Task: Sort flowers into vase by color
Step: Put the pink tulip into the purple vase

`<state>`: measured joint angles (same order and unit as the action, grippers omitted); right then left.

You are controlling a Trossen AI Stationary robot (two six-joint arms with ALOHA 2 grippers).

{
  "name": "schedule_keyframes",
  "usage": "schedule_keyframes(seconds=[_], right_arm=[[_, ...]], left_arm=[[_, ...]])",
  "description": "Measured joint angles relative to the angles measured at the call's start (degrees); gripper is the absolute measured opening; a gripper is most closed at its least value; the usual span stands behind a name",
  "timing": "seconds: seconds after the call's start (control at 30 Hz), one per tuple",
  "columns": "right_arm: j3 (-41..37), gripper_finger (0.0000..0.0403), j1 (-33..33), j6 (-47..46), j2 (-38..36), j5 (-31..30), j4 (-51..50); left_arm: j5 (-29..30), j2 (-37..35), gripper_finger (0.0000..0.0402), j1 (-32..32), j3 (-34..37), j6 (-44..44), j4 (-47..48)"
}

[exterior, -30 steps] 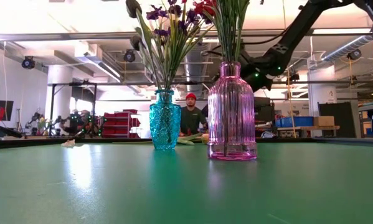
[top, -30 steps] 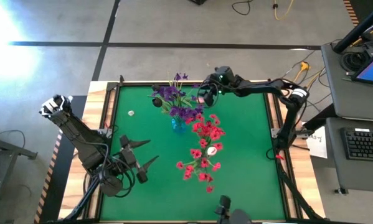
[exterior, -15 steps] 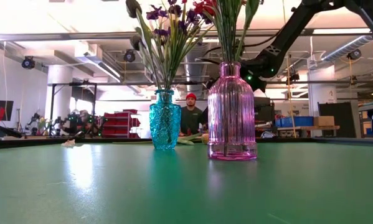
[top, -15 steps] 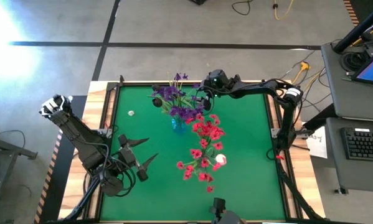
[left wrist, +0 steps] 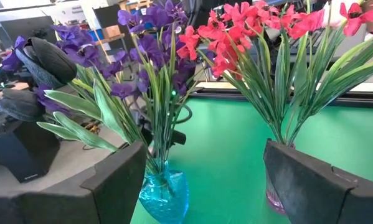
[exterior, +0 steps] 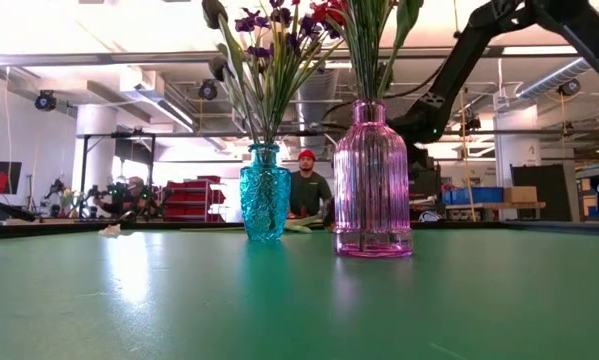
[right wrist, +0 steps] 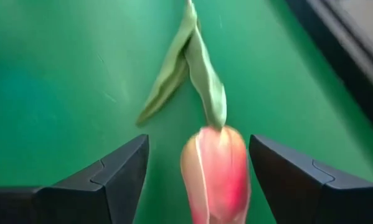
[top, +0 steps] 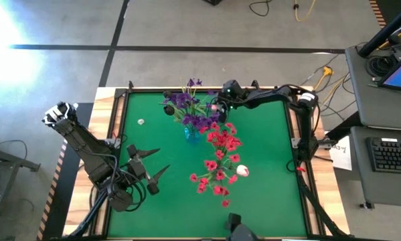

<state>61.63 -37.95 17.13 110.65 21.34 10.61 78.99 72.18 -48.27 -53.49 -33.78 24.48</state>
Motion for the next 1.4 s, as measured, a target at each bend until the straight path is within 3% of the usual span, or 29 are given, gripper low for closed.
schedule_keyframes(seconds=[0.2, 0.6, 0.8, 1.0, 1.23, 1.4], right_arm=[[0.0, 0.0252, 0.0, 0.1, 1.0, -2.0, -0.3], [0.0, 0.0113, -0.1, 0.1, 0.0, -3.5, -3.8], [0.0, 0.0068, -0.1, 1.8, -2.8, -3.4, -11.1], [0.0, 0.0057, -0.4, 3.7, -9.5, -3.7, -20.7], [0.0, 0.0058, -0.6, 4.3, -21.2, -10.5, -36.4], [0.0, 0.0058, -0.5, -1.8, -30.2, -11.0, -47.9]], left_arm=[[0.0, 0.0, 0.0307, 0.0, 0.0, 0.1, 0.0], [0.1, 0.0, 0.0307, 0.0, 0.0, 0.1, 0.0], [0.1, 0.0, 0.0307, 0.0, 0.0, 0.2, 0.0], [0.1, 0.0, 0.0307, 0.0, 0.0, 0.0, 0.0], [0.1, 0.0, 0.0307, 0.0, 0.0, 0.0, 0.0], [0.1, 0.0, 0.0307, 0.1, 0.0, 0.0, -0.2]])
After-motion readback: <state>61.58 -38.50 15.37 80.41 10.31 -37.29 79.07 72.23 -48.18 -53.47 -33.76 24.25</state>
